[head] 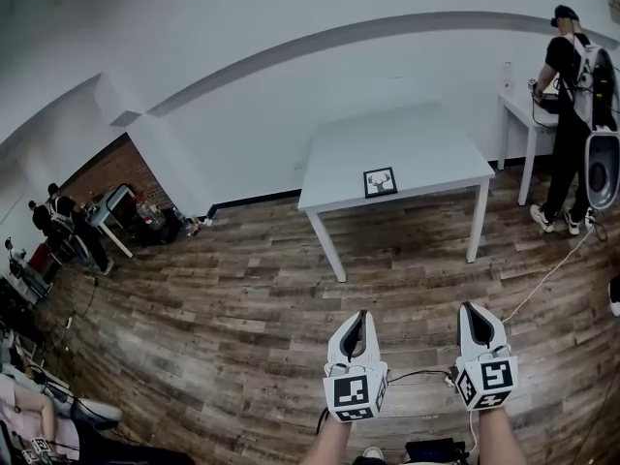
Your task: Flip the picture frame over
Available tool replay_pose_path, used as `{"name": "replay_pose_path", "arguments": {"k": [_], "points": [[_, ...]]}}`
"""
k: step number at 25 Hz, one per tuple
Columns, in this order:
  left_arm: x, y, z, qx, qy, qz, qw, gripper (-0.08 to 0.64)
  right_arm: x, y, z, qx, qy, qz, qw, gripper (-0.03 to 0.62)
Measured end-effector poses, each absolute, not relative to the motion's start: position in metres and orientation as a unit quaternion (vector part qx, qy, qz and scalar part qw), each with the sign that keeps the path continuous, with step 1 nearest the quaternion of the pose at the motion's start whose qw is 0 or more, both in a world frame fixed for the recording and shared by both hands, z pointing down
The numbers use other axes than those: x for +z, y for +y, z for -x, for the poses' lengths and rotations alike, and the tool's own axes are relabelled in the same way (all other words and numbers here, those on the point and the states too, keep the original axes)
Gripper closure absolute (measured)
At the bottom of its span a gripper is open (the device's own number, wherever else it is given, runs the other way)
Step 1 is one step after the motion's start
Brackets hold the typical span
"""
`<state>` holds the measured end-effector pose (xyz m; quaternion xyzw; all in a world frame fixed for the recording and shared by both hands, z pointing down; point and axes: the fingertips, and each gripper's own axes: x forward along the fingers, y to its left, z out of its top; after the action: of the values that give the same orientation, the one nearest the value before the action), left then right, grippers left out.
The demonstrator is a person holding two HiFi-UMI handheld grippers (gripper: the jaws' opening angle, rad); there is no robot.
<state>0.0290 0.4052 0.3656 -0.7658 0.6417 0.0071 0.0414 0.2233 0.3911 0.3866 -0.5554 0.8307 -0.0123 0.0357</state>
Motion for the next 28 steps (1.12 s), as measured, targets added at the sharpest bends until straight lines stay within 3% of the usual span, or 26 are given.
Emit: {"name": "replay_pose_path", "arguments": {"k": [13, 28], "points": [[0.379, 0.336, -0.027, 0.013, 0.643, 0.765, 0.036, 0.56, 0.406, 0.318, -0.224, -0.013, 0.831, 0.555, 0.02, 0.566], [0.387, 0.149, 0.07, 0.022, 0.622, 0.782, 0.022, 0.56, 0.415, 0.141, -0.119, -0.013, 0.824, 0.567, -0.016, 0.566]]}}
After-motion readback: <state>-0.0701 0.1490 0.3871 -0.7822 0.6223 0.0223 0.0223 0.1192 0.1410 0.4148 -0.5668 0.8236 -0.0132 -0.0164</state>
